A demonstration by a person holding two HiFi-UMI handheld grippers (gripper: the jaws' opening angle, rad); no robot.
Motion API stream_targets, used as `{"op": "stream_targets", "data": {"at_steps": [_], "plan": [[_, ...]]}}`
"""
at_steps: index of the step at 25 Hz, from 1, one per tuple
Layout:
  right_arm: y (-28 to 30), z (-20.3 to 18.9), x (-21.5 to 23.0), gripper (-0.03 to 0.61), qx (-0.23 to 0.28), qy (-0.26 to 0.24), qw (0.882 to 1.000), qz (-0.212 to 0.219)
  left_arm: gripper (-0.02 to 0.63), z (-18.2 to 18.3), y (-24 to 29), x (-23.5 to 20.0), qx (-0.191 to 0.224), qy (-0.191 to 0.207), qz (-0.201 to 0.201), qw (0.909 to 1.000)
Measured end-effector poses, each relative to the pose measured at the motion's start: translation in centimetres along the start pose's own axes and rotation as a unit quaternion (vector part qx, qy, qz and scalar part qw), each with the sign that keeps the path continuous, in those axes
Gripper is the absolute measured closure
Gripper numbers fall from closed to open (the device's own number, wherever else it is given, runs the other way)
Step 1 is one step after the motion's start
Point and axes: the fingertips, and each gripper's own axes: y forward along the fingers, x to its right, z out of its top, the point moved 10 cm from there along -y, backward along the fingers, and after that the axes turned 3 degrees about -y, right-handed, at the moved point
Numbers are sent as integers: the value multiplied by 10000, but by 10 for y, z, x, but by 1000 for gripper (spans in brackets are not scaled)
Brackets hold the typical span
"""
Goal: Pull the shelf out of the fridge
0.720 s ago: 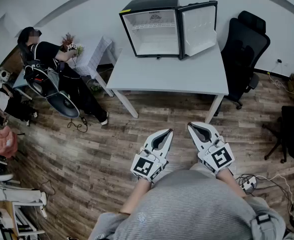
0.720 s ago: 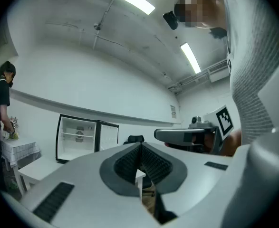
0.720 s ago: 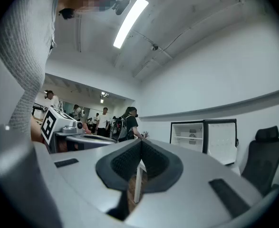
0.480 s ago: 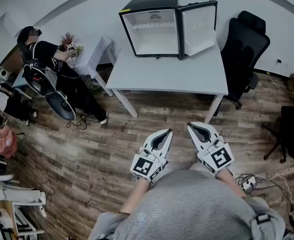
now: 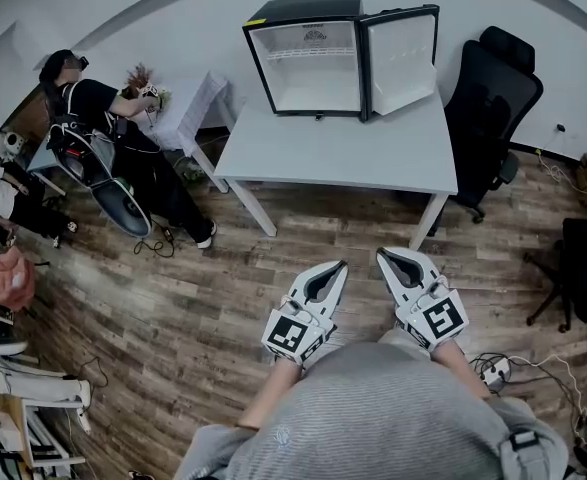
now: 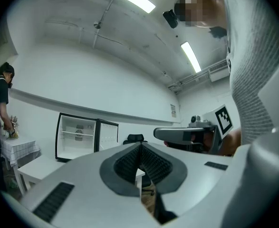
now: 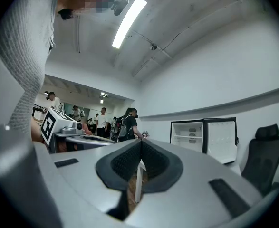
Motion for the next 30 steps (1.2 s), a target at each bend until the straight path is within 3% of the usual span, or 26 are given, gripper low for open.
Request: {"op": "stream_targets", "data": {"at_steps": [7, 30], "plan": [[4, 0, -4, 565, 272, 320, 9990, 174, 601, 3, -4, -6, 22, -30, 106, 9999], [33, -6, -45, 565, 42, 261, 9994, 234, 601, -5, -46, -34, 11, -191, 279, 9994]]}}
